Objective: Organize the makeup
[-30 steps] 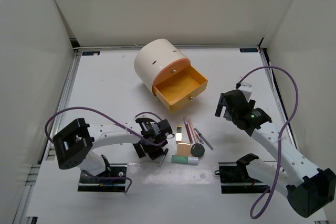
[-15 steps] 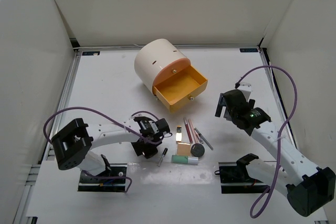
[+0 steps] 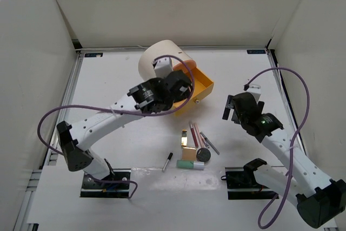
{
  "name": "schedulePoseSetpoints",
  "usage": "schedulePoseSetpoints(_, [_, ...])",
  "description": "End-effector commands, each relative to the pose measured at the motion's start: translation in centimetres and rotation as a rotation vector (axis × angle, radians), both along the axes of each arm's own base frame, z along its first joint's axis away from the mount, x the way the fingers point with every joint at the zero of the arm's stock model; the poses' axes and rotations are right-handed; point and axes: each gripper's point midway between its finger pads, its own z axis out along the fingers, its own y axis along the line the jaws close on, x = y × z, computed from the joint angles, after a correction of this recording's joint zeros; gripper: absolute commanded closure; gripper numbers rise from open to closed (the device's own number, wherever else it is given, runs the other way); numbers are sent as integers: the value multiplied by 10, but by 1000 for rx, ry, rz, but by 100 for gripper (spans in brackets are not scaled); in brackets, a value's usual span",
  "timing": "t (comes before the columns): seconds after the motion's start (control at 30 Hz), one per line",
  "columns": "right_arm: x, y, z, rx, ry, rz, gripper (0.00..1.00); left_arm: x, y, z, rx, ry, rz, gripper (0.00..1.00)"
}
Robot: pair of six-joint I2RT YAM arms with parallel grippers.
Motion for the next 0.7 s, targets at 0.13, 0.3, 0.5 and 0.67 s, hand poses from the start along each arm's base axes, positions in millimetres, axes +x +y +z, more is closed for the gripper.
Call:
schedulePoseSetpoints(0.13, [-7,2,0,6,-2,64,1,80,-1,-17,102,-41,-9,60])
schedulePoseSetpoints(0.3, [-10,1,4,8,-11,74,1,90,-15,-35,123,-2,-16,61])
schedulePoseSetpoints(0.5, [-11,17,6,28,-6,188,1,87,-20,-41,132,10,-29,26])
schedulePoseSetpoints(0.67, [-21,66,26,130,-14,517,1,83,-24,-27,127,-18,-55,8])
